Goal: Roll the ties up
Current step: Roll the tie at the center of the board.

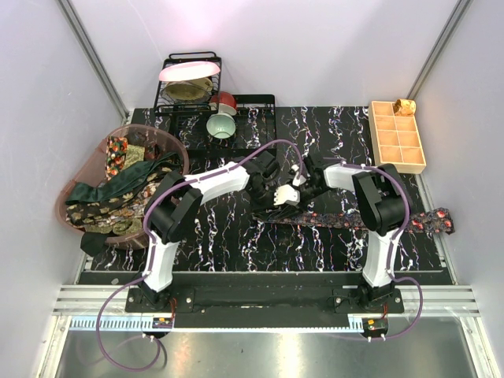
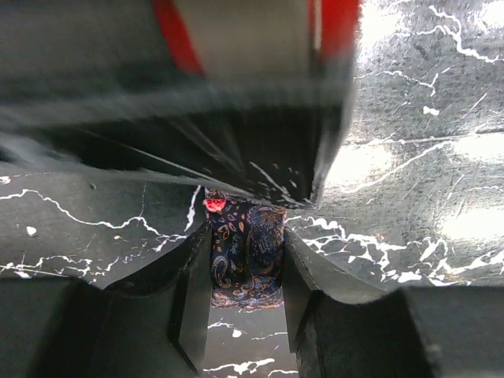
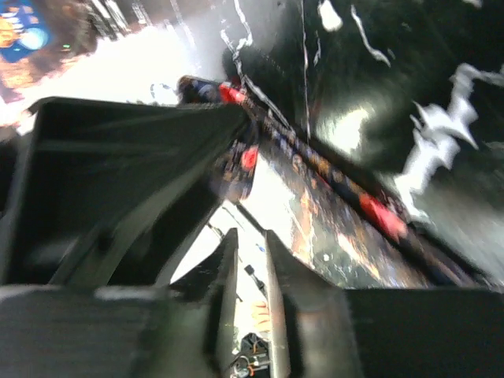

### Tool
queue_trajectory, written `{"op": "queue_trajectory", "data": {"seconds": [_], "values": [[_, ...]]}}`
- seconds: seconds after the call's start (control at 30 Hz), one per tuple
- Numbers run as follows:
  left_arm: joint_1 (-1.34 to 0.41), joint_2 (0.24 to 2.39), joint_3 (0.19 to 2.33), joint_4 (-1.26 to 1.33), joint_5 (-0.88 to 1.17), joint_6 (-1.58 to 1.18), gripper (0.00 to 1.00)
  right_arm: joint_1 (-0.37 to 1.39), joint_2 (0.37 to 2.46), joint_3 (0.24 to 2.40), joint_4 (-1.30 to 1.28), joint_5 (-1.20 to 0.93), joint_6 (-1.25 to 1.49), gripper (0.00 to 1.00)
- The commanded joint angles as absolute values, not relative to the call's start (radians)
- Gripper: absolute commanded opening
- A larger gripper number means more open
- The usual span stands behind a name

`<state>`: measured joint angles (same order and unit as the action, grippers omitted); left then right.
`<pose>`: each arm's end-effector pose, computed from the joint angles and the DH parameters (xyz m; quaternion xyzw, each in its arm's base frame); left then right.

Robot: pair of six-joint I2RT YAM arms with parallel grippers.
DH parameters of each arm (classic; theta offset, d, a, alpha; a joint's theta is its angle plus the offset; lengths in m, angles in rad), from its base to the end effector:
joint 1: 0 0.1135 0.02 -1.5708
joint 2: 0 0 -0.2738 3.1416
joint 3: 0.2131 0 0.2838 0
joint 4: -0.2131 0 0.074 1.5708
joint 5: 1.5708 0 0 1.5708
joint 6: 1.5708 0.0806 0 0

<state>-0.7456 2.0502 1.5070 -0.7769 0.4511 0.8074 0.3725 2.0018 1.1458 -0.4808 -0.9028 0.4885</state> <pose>0.3076 -0.3319 0.1225 0.6976 0.6702 -0.2180 0.1287 0.3405 0.2010 0.0716 -0.0010 -0.8951 -0.4375 0.0853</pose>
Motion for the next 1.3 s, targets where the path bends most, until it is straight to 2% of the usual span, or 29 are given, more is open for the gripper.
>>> {"op": "queue_trajectory", "data": {"seconds": [0.0, 0.1, 0.47, 1.1, 1.27], "values": [[-0.746, 2.031, 1.500, -0.772, 0.446, 0.825, 0.40, 0.324, 1.930, 1.128, -0.491, -0.976, 0.453, 0.30], [-0.746, 2.028, 1.500, -0.767, 0.456, 0.824, 0.40, 0.325, 1.928, 1.092, -0.367, -1.000, 0.534, 0.36], [-0.746, 2.023, 1.508, -0.764, 0.453, 0.813, 0.40, 0.351, 1.999, 1.016, -0.012, -1.057, 0.787, 0.39], [-0.744, 2.014, 1.503, -0.761, 0.462, 0.802, 0.39, 0.374, 2.045, 1.005, 0.067, -1.028, 0.824, 0.37], [-0.744, 2.016, 1.514, -0.761, 0.474, 0.790, 0.39, 0.380, 2.049, 1.011, 0.078, -1.029, 0.833, 0.33]]}}
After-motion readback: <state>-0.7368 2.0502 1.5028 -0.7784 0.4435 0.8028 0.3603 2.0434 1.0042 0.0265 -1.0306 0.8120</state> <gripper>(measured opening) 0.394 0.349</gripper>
